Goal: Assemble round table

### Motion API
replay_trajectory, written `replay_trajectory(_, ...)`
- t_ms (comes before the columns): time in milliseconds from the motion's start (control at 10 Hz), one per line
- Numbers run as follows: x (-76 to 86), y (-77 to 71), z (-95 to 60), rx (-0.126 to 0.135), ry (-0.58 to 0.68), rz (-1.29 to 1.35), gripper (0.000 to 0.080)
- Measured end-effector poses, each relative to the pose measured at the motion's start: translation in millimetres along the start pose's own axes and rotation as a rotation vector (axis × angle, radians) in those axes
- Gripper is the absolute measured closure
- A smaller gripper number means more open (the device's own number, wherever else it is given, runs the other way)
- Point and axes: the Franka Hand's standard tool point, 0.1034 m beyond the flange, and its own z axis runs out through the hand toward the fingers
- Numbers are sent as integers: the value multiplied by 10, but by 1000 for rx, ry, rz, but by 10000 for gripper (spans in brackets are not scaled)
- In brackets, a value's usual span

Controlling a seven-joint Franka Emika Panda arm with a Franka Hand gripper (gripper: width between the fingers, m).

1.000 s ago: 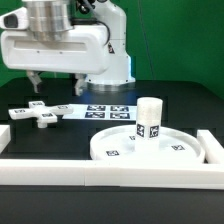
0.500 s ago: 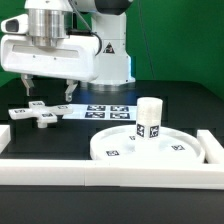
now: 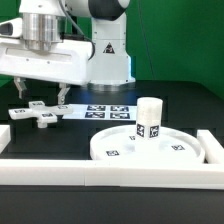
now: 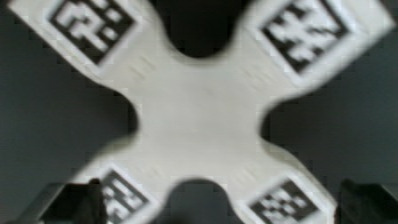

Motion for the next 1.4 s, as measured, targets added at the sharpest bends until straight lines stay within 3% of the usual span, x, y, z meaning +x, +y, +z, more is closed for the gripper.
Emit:
replay_trajectory(200,-46,75,78,-14,-5,-22,150)
replay_trajectory(1400,-56,-44,125,-14,-13,-64,150)
